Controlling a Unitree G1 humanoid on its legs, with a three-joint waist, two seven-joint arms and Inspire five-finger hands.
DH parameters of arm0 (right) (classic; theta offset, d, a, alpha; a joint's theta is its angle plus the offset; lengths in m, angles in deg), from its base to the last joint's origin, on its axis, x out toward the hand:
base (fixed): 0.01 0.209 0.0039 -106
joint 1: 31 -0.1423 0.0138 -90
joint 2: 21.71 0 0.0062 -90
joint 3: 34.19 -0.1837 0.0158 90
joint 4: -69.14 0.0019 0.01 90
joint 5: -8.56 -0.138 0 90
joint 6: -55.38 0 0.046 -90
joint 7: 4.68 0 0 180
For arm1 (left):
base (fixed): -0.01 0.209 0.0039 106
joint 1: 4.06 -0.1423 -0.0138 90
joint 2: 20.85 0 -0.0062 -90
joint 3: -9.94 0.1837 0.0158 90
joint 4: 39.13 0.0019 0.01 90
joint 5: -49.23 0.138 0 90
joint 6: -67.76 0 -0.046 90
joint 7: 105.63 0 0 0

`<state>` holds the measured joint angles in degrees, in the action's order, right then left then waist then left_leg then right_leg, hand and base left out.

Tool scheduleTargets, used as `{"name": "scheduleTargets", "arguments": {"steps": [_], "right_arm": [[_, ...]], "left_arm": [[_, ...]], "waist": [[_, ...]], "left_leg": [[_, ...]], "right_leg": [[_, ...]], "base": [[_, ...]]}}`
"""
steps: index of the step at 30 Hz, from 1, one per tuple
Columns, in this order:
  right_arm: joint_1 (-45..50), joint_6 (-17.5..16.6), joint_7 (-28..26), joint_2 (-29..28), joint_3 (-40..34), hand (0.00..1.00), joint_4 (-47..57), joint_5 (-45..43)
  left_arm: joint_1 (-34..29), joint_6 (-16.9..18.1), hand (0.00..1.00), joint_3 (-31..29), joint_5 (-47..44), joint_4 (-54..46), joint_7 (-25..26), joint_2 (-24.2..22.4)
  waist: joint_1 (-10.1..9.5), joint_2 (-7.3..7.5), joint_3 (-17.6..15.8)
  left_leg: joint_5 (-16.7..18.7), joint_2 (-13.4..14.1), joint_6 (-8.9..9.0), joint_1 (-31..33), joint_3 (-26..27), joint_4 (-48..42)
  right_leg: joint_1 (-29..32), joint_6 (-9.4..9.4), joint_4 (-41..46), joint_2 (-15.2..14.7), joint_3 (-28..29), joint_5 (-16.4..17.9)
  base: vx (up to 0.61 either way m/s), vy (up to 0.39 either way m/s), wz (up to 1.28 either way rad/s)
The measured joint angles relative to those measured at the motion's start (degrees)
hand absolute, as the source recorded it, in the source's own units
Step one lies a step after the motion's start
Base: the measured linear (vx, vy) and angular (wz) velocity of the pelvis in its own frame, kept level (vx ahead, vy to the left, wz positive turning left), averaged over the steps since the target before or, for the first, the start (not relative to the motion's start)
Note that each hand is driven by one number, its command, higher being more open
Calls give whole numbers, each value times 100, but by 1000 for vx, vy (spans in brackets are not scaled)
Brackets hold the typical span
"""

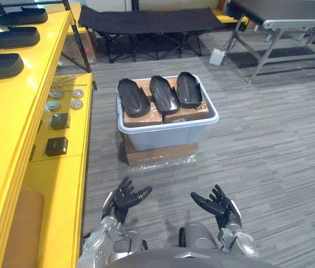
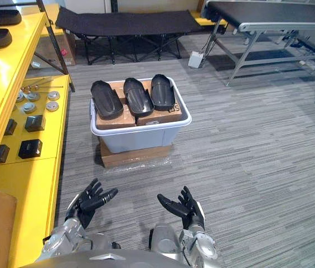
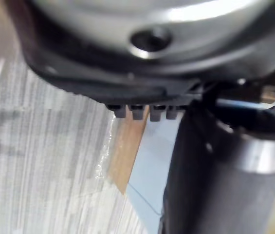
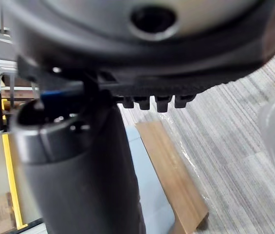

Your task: Walk over and take three plastic housings, then place them on the shelf

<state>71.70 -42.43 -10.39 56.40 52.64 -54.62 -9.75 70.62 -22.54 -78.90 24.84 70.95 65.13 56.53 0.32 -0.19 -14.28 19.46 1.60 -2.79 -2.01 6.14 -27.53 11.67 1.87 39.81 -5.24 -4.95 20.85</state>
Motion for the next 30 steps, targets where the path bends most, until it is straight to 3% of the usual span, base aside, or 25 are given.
{"name": "scheduleTargets", "arguments": {"steps": [1, 2, 3, 4, 5, 6, 7, 9, 11, 13, 15, 18, 19, 20, 24, 30], "right_arm": [[-6, -12, -3, 0, -1, 100, -35, 2], [32, -22, -20, 1, -4, 100, -40, 9], [54, -24, -48, 1, -3, 100, -44, 18], [113, -49, -118, -5, 0, 100, -44, 134], [179, -92, -189, -1, 35, 100, -54, 254], [157, -93, -194, 47, 21, 100, -104, 304], [168, -108, -191, 49, -39, 100, -32, 388], [148, -122, -146, 24, -87, 100, 170, 387], [222, -121, -96, -2, -79, 100, 344, 398], [347, -122, -8, 5, -96, 100, 496, 363], [350, -149, 7, 9, -357, 100, 548, 324], [347, -160, 87, 26, -777, 100, 563, 190], [427, -163, 196, 52, -888, 100, 577, 110], [453, -165, 242, 75, -889, 100, 592, 112], [659, -174, 396, -44, -793, 100, 958, 108], [628, -341, 753, -45, -987, 100, 1233, 115]], "left_arm": [[73, -1, 100, -3, 0, 22, 7, -1], [178, 0, 100, -2, -8, 100, 46, -1], [199, 4, 100, -4, -47, 132, 71, 1], [243, 3, 100, -15, -140, 199, 139, 17], [230, 7, 100, -60, -258, 279, 225, 77], [255, -14, 100, -96, -269, 390, 324, -29], [244, -25, 100, -104, -323, 428, 433, -160], [267, -20, 100, -152, -495, 428, 517, -330], [181, -32, 100, -159, -661, 455, 532, -466], [-48, -32, 100, -144, -672, 463, 495, -543], [-93, -54, 100, -133, -662, 491, 417, -518], [-72, -105, 100, -121, -604, 585, 269, -507], [-100, -118, 100, -123, -444, 599, 198, -486], [-129, -121, 100, -126, -417, 606, 165, -458], [-33, -130, 100, -122, -202, 606, 58, -119], [31, -260, 100, -148, -228, 478, 172, 257]], "waist": [[2, -29, -17], [13, -92, -31], [10, -81, -28], [5, 18, 19], [0, 134, 10], [3, -20, 21], [9, -120, 111], [-3, -170, 103], [-21, -96, 57], [-62, 24, -13], [-55, -2, -12], [4, -146, -37], [-12, -159, -35], [-48, -158, -34], [-13, 1, -12], [114, 35, 27]], "left_leg": [[20, 58, 37, -59, -53, 27], [90, 146, 190, -219, -176, 147], [137, 157, 274, -294, -210, 196], [251, 110, 461, -382, -326, 181], [411, 83, 639, -514, -478, 152], [434, 239, 667, -547, -566, 150], [395, 454, 703, -518, -663, 202], [263, 656, 790, -457, -781, 243], [-34, 718, 786, -319, -841, -195], [-565, 902, 785, 115, -782, -1297], [-418, 967, 787, 193, -479, -827], [-483, 787, 779, 241, -224, 547], [-932, 696, 807, 220, -231, 1081], [-1049, 680, 908, 157, -197, 1137], [-1151, 406, 756, 60, -27, 1572], [-1147, 178, 626, -22, 48, 1685]], "right_leg": [[46, 73, -397, 44, 43, -97], [165, 287, -1265, 29, 214, -529], [204, 321, -1589, 13, 334, -763], [212, 323, -2168, -76, 479, -1528], [212, 334, -2147, -212, 467, -2337], [223, 299, -1985, -78, 300, -2340], [200, 145, -2016, 38, 94, -2148], [193, -5, -1920, 133, -161, -1933], [-54, -97, -1918, 135, -407, -1723], [-696, -131, -2396, 164, -642, -1622], [-975, -113, -2743, 162, -829, -1692], [-1235, -89, -3067, 67, -1047, -1805], [-1299, -45, -3090, 2, -1084, -1825], [-1317, -13, -3099, -8, -1056, -1822], [-1383, 238, -3495, -199, -920, -2036], [-1426, 347, -3649, -361, -881, -2137]], "base": [[337, -107, 28], [272, -123, 31], [431, -234, 43], [380, -280, 41], [368, -301, 40], [312, -299, 42], [222, -226, 27], [255, -307, 50], [211, -339, 64], [130, -245, 57], [122, -138, 48], [89, -3, 46], [22, 68, 7], [31, 104, -2], [58, 130, -9], [94, 84, -1]]}}
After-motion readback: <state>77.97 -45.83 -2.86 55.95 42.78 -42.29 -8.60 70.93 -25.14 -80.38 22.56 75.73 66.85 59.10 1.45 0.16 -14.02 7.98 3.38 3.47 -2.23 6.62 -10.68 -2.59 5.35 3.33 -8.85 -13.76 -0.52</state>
